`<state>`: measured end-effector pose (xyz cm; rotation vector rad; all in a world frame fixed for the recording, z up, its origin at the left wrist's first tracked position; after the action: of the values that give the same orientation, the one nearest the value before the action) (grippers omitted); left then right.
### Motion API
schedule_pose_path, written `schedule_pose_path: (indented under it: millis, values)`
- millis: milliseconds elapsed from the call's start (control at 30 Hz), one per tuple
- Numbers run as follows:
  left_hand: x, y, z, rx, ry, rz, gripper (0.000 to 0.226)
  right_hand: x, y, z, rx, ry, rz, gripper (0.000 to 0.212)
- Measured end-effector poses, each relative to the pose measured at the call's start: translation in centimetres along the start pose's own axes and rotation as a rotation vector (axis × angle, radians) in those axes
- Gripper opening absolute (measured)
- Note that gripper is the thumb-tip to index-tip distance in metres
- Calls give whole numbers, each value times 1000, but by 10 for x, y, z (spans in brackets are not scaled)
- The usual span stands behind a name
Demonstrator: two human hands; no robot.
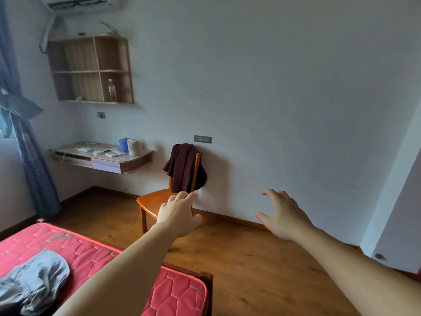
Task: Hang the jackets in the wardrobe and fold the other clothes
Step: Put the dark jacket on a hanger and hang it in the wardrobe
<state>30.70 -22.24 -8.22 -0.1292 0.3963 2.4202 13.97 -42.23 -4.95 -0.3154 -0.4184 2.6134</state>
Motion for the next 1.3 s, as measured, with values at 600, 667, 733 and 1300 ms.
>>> schedule_pose_path:
  millis: [600,667,733,1300]
  values:
    - [-313,33,-60,-68,73,89,63,-350,95,-26,-80,-54,162,61]
    - [-347,37,-59,-81,78,111,63,-393,99,-23,-98,-64,185,61]
    - [-380,38,-57,-96,88,128,63,-432,98,-20,-126,-70,216,61]
    - [-680,-81,-129,16,121,289,64,-772,80,-111,-91,-163,333,60]
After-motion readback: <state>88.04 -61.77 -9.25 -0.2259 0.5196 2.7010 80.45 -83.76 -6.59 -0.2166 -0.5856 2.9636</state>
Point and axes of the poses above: each hand's wrist, its own x-axis away from the middle knuckle, its own z-axis out of the back of the hand, y = z × x, the point moved 3 cm from there along -x, towards the middle knuckle, and after that the axes turned 4 degrees about -y, right-handed, at the moved point
